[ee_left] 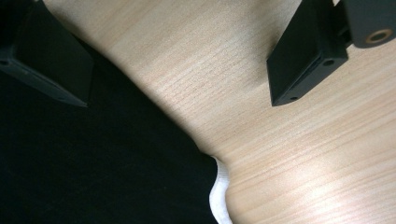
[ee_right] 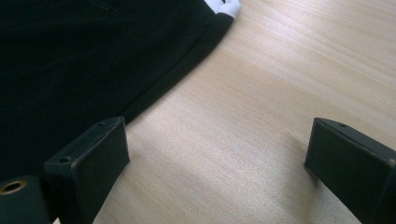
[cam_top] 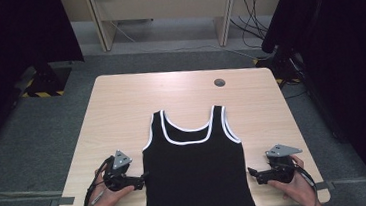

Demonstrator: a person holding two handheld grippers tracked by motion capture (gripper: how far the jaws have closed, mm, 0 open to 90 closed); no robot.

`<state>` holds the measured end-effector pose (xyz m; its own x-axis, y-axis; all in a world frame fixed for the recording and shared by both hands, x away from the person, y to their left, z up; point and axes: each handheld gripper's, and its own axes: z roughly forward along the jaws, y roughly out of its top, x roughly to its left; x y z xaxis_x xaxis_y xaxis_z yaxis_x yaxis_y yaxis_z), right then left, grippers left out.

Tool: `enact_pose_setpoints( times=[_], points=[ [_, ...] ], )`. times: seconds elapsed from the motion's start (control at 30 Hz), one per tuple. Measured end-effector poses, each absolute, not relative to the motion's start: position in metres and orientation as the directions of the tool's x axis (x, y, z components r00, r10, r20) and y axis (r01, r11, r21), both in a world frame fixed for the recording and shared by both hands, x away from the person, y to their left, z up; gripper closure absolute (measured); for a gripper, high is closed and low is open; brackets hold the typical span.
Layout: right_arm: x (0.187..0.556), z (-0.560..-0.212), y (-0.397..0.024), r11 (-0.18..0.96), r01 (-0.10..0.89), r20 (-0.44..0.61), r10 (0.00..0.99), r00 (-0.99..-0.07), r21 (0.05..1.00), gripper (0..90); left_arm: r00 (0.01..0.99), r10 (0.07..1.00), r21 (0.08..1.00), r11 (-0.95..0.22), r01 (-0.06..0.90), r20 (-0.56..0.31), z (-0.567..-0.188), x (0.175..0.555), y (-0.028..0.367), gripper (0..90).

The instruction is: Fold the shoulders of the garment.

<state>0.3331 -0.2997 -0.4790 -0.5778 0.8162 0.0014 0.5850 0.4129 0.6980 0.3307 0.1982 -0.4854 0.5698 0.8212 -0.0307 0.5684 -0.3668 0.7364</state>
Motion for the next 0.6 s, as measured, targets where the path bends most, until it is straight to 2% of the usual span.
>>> enact_pose_setpoints(
  times=[0.23,0.33,0.6],
  points=[
    [0.3333,-0.479,-0.2998,0.416,0.583,-0.001,0.814,-0.581,0.698,6.0,0.568,0.823,0.737,-0.365,0.57,-0.032,-0.4854,0.3307,0.1982,6.5],
    [0.3333,-0.479,-0.2997,0.416,0.584,0.0,0.815,-0.58,0.698,6.0,0.557,0.828,0.744,-0.331,0.581,-0.066,-0.4851,0.3326,0.2011,7.1],
    [0.3334,-0.479,-0.2996,0.414,0.586,0.001,0.815,-0.579,0.697,5.8,0.555,0.828,0.747,-0.318,0.583,-0.082,-0.4837,0.3389,0.2026,8.4]
  ],
)
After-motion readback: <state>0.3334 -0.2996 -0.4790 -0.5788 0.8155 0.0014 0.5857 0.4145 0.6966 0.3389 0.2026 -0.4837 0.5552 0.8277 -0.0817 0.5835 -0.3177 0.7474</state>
